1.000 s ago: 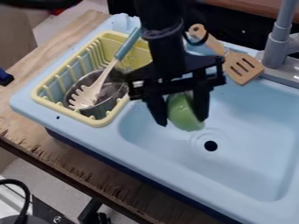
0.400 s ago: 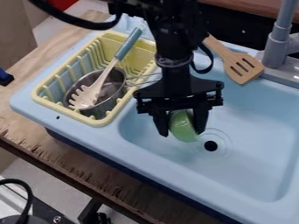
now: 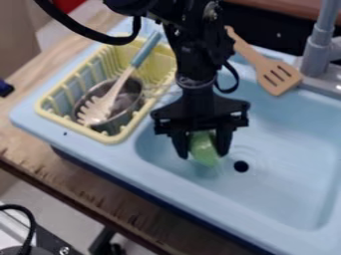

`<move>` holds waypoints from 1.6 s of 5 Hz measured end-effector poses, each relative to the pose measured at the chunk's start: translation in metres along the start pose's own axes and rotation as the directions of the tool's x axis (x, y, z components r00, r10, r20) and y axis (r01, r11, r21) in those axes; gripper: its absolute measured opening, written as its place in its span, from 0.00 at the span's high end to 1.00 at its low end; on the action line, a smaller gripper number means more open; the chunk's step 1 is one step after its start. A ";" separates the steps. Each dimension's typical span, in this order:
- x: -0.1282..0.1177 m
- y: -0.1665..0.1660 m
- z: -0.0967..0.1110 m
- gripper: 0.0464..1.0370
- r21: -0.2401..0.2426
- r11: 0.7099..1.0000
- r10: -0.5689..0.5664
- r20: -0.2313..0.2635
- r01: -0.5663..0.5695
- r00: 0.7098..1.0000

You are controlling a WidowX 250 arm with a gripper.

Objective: Put the green pot to the left of the sink

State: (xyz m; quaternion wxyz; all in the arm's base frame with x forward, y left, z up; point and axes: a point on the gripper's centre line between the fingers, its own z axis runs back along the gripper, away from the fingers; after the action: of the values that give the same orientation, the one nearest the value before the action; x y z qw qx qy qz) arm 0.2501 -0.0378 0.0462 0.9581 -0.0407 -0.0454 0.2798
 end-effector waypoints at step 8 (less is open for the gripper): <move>-0.001 -0.003 0.040 0.04 -0.025 0.995 0.093 -0.043 -0.094 0.995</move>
State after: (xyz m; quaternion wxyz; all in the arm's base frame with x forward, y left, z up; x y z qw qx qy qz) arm 0.2464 -0.0389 0.0861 0.9440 -0.0616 -0.0271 0.3229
